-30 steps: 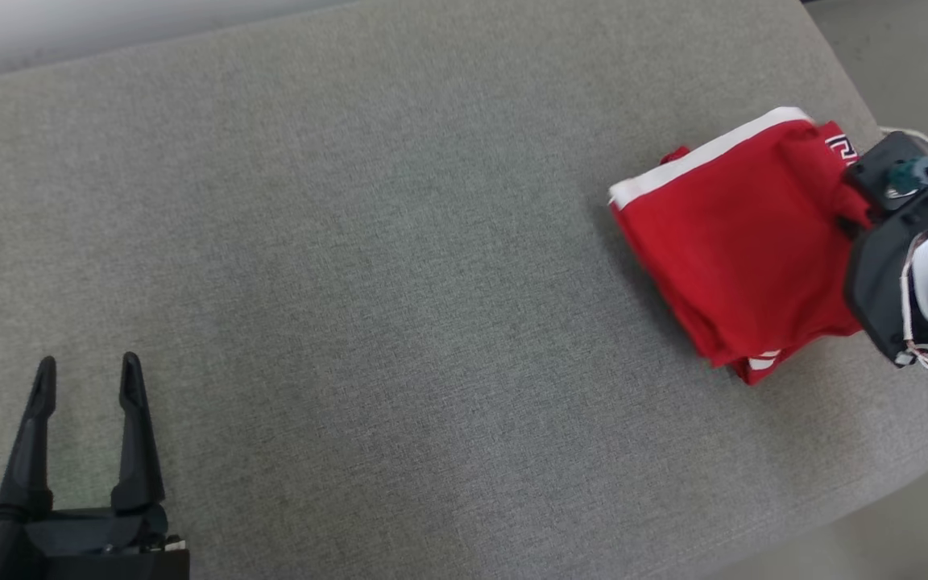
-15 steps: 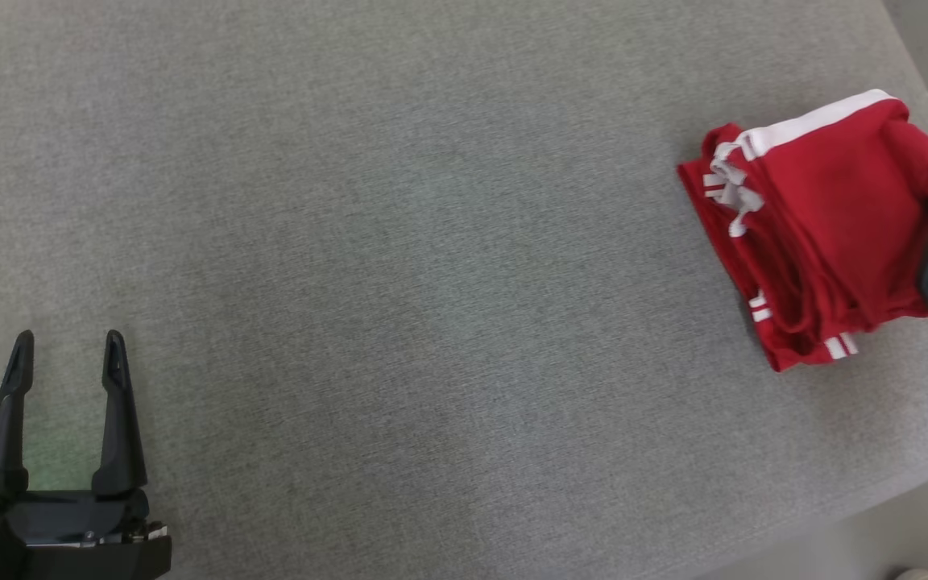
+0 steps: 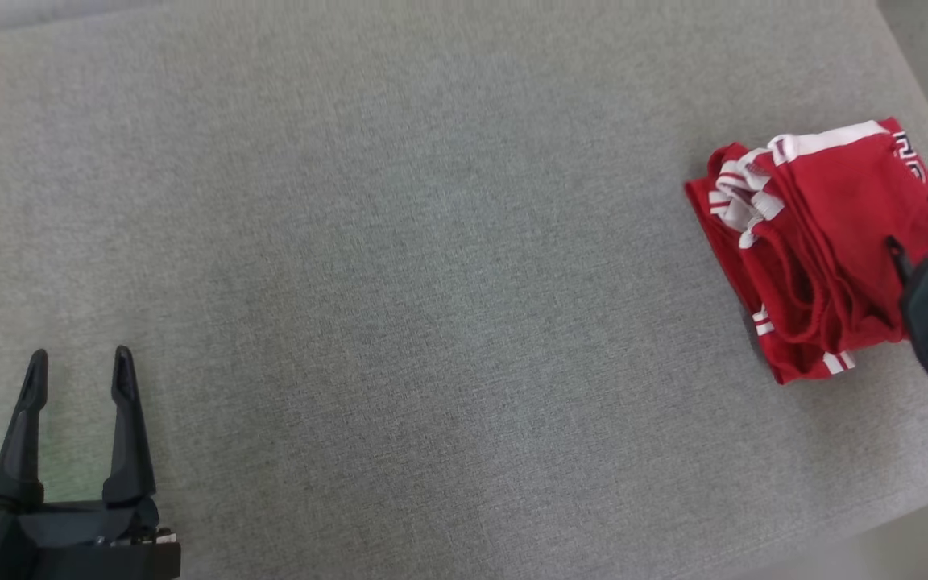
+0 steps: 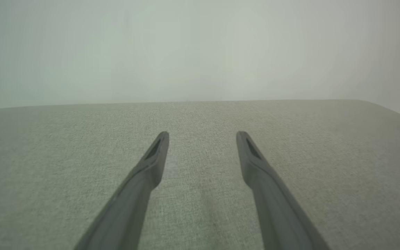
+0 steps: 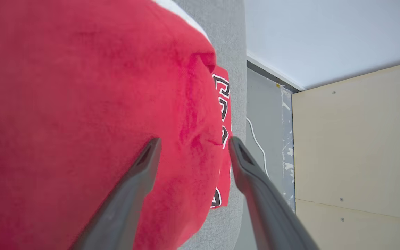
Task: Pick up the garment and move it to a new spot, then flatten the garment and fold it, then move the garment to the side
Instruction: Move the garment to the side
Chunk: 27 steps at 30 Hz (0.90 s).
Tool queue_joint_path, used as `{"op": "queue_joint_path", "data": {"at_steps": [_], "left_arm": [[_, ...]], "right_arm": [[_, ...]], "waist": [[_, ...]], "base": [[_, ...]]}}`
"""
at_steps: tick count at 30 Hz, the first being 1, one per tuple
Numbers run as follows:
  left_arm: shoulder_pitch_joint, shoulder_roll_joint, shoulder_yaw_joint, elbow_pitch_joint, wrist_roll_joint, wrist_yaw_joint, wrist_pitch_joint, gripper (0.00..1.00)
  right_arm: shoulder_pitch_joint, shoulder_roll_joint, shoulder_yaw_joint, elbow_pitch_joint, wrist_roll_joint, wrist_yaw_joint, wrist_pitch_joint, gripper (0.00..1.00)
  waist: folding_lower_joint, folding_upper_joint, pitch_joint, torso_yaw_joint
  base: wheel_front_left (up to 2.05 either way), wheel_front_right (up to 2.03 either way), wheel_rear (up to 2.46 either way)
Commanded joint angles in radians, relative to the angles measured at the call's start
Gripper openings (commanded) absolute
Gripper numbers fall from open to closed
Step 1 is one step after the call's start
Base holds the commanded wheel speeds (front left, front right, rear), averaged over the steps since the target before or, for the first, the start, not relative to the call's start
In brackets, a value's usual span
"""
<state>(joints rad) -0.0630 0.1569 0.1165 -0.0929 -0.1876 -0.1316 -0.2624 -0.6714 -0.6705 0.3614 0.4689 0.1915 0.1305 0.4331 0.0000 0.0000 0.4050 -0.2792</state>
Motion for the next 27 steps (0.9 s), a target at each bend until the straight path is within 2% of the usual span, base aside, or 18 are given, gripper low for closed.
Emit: {"op": "queue_joint_path", "data": {"at_steps": [1,8,17,22,27], "left_arm": [[0.008,-0.007,0.007,0.004,-0.01,0.002,-0.002,1.0],[0.034,-0.048,0.037,0.049,-0.009,0.002,-0.002,1.0],[0.068,-0.086,0.054,0.111,0.002,0.002,-0.002,1.0],[0.066,-0.098,0.05,0.169,0.0,0.004,-0.002,1.0],[0.045,-0.1,0.049,0.246,0.012,0.004,-0.002,1.0]], "right_arm": [[0.018,0.018,-0.012,-0.006,-0.005,0.0,-0.019,1.0],[0.123,0.15,-0.143,-0.105,-0.012,0.0,-0.203,1.0],[0.261,0.276,-0.201,-0.251,0.0,0.0,-0.354,1.0],[0.327,0.342,-0.217,-0.272,0.008,0.0,-0.426,1.0],[0.385,0.403,-0.236,-0.239,0.01,-0.001,-0.474,1.0]], "waist": [[0.0,0.0,-0.038,0.005],[0.0,0.0,-0.163,0.015],[0.0,0.0,-0.295,0.028],[0.0,0.0,-0.35,0.048],[0.0,0.0,-0.389,0.077]], "base": [[0.0,0.0,0.0],[0.0,0.0,0.0],[0.0,0.0,0.0],[0.0,0.0,0.0],[0.0,0.0,0.0]]}}
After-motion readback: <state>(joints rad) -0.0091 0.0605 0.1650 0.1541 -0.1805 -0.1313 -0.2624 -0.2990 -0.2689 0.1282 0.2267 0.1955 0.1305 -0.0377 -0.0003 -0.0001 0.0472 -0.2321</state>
